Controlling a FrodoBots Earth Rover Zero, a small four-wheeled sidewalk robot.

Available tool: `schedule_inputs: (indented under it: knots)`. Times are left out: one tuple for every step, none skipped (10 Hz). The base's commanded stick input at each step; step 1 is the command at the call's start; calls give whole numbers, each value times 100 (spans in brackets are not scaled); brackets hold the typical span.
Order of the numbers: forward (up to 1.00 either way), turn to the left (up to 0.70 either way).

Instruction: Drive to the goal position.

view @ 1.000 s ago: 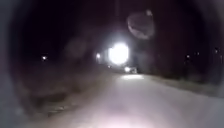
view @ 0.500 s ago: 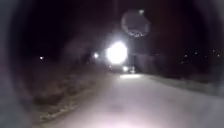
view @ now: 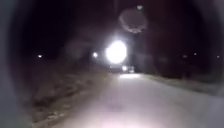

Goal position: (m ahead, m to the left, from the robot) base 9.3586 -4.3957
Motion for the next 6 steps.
schedule_inputs:
  knots:
    - [70, 0]
    - [70, 0]
    - [70, 0]
    - [70, 0]
    - [70, -7]
    - [70, -35]
